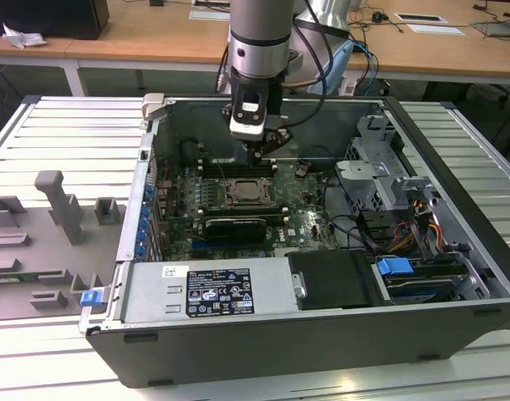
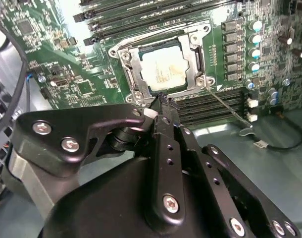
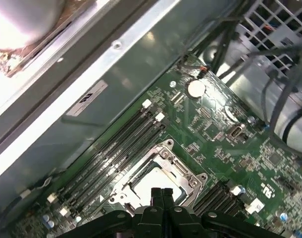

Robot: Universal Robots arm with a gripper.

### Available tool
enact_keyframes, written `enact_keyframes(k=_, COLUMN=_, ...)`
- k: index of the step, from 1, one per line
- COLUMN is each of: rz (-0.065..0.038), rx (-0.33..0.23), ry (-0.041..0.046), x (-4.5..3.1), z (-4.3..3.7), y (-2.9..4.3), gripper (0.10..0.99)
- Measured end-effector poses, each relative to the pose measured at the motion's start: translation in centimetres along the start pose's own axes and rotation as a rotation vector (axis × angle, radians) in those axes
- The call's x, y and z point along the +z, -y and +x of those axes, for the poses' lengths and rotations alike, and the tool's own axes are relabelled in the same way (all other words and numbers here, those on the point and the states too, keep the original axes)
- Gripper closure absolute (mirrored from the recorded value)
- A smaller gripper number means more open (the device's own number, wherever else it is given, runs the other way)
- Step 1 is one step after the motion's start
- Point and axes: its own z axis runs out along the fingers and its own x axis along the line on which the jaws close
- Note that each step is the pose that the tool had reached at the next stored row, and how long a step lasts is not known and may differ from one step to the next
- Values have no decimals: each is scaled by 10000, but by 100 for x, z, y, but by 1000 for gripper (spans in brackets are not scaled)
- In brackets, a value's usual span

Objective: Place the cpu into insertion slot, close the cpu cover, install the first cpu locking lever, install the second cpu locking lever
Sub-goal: 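Install the first cpu locking lever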

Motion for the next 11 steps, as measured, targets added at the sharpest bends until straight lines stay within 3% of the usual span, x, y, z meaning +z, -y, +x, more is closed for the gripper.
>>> enact_keyframes(k=6, rz=23, rx=-1341, ry=-95, x=0, z=0, y=0, gripper=980)
enact_keyframes(k=11, rz=32, rx=-1869, ry=-132, x=0, z=1, y=1, gripper=980)
